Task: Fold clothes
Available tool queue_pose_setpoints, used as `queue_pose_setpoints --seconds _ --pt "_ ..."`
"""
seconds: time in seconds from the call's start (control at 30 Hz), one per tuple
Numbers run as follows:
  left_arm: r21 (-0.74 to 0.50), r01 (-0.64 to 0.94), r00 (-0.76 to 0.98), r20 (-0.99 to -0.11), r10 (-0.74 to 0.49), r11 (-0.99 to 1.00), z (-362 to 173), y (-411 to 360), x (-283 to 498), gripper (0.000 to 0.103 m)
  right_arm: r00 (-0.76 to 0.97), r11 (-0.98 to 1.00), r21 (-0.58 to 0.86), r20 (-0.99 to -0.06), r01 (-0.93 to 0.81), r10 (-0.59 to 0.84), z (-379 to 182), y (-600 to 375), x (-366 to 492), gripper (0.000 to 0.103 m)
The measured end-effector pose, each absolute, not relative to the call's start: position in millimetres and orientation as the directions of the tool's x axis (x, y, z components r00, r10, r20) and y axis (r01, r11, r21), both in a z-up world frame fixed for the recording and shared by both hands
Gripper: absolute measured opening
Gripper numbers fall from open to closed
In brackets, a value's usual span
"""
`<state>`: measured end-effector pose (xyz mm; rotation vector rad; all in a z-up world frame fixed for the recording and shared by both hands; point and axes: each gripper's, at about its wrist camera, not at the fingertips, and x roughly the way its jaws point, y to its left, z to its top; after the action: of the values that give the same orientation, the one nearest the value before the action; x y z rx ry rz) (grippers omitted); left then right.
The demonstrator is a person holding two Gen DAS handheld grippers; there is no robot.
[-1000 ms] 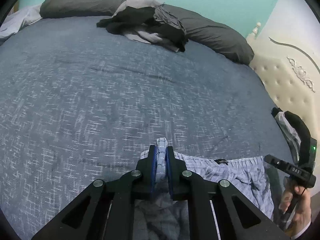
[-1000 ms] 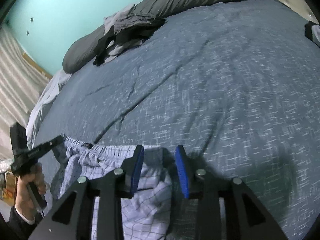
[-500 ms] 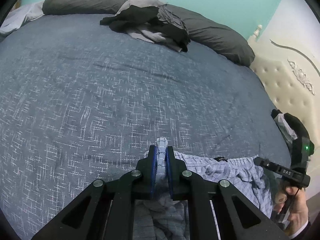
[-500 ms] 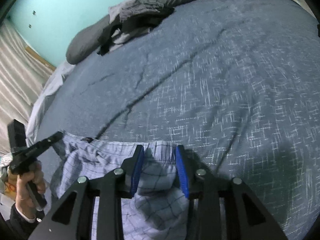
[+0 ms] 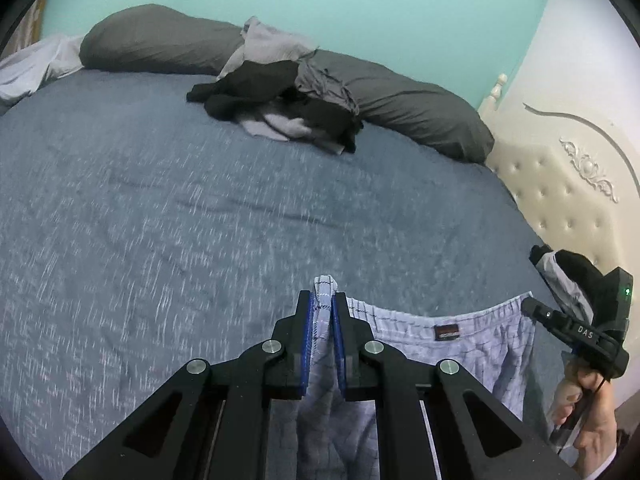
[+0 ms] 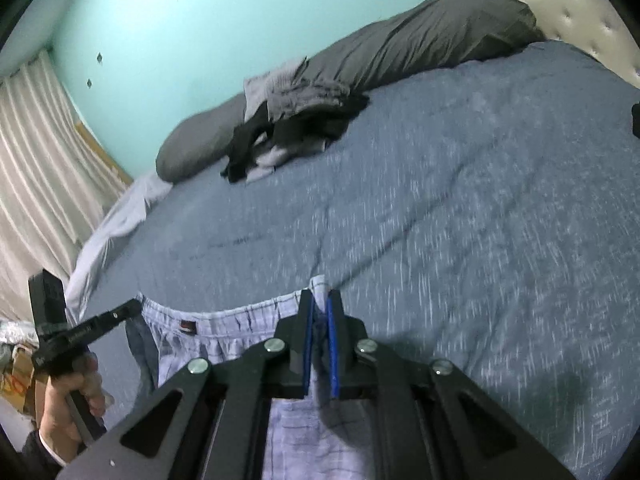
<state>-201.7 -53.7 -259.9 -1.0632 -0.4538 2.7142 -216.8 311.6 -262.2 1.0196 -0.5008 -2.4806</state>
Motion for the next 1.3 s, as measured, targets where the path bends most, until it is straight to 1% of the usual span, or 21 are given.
queue_pose_setpoints --seconds 0.3,0.4,0.6,0.77,0.83,0.93,1.03,1.1,1.17,1.3 --pt "-0.351 -0.059 -0.744 -0.608 0.276 -0.934 -249.0 -56.2 -226.9 0.01 -0.685 -0.834 0.504 -0.526 0.225 -0.503 -252.2 317.0 -241.2 0.006" --pt "-0.341 -0.062 -0.738 -0.617 0.273 -0.938 -252.4 -53.8 -235.6 0.01 -0.695 -0.836 0.504 -0.521 0.218 -0.496 -251.3 319.0 -247.1 0.006" --pt "-0.334 -0.049 -0.695 -0.666 0.272 -0.941 -278.8 -51.3 -257.0 0.01 -0.668 -0.859 0.478 -0.579 0.185 -0.466 -271.0 315.4 -266.1 0.006" --pt "-0.318 -0.03 -0.642 -0.721 0.262 -0.948 -309.3 -50.3 -264.6 0.011 -0.623 -0.887 0.437 -0.654 0.151 -0.429 -297.2 309.0 -276.8 0.006" --pt "-0.321 -0.02 -0.628 -0.733 0.261 -0.947 -318.3 -51.8 -265.7 0.011 -0.596 -0.892 0.433 -0.686 0.128 -0.418 -309.6 308.9 -279.4 0.006" --pt "-0.323 -0.015 -0.628 -0.733 0.261 -0.946 -321.2 -53.8 -266.2 0.011 -0.59 -0.896 0.427 -0.695 0.121 -0.411 -314.4 308.2 -279.3 0.006" --pt "-0.325 -0.005 -0.633 -0.731 0.254 -0.946 -321.1 -58.9 -265.4 0.019 -0.585 -0.9 0.421 -0.704 0.114 -0.403 -319.2 307.5 -279.3 0.009" --pt "-0.338 0.012 -0.64 -0.725 0.252 -0.941 -320.1 -65.2 -263.3 0.037 -0.581 -0.903 0.416 -0.71 0.11 -0.398 -322.4 307.1 -279.2 0.009" --pt "-0.352 0.027 -0.65 -0.717 0.251 -0.935 -318.1 -71.8 -261.3 0.04 -0.583 -0.909 0.405 -0.717 0.097 -0.382 -323.7 308.0 -279.4 0.01" --pt "-0.361 0.048 -0.669 -0.704 0.238 -0.931 -310.9 -81.3 -257.8 0.04 -0.592 -0.909 0.412 -0.716 0.071 -0.371 -324.6 314.8 -278.2 0.013"
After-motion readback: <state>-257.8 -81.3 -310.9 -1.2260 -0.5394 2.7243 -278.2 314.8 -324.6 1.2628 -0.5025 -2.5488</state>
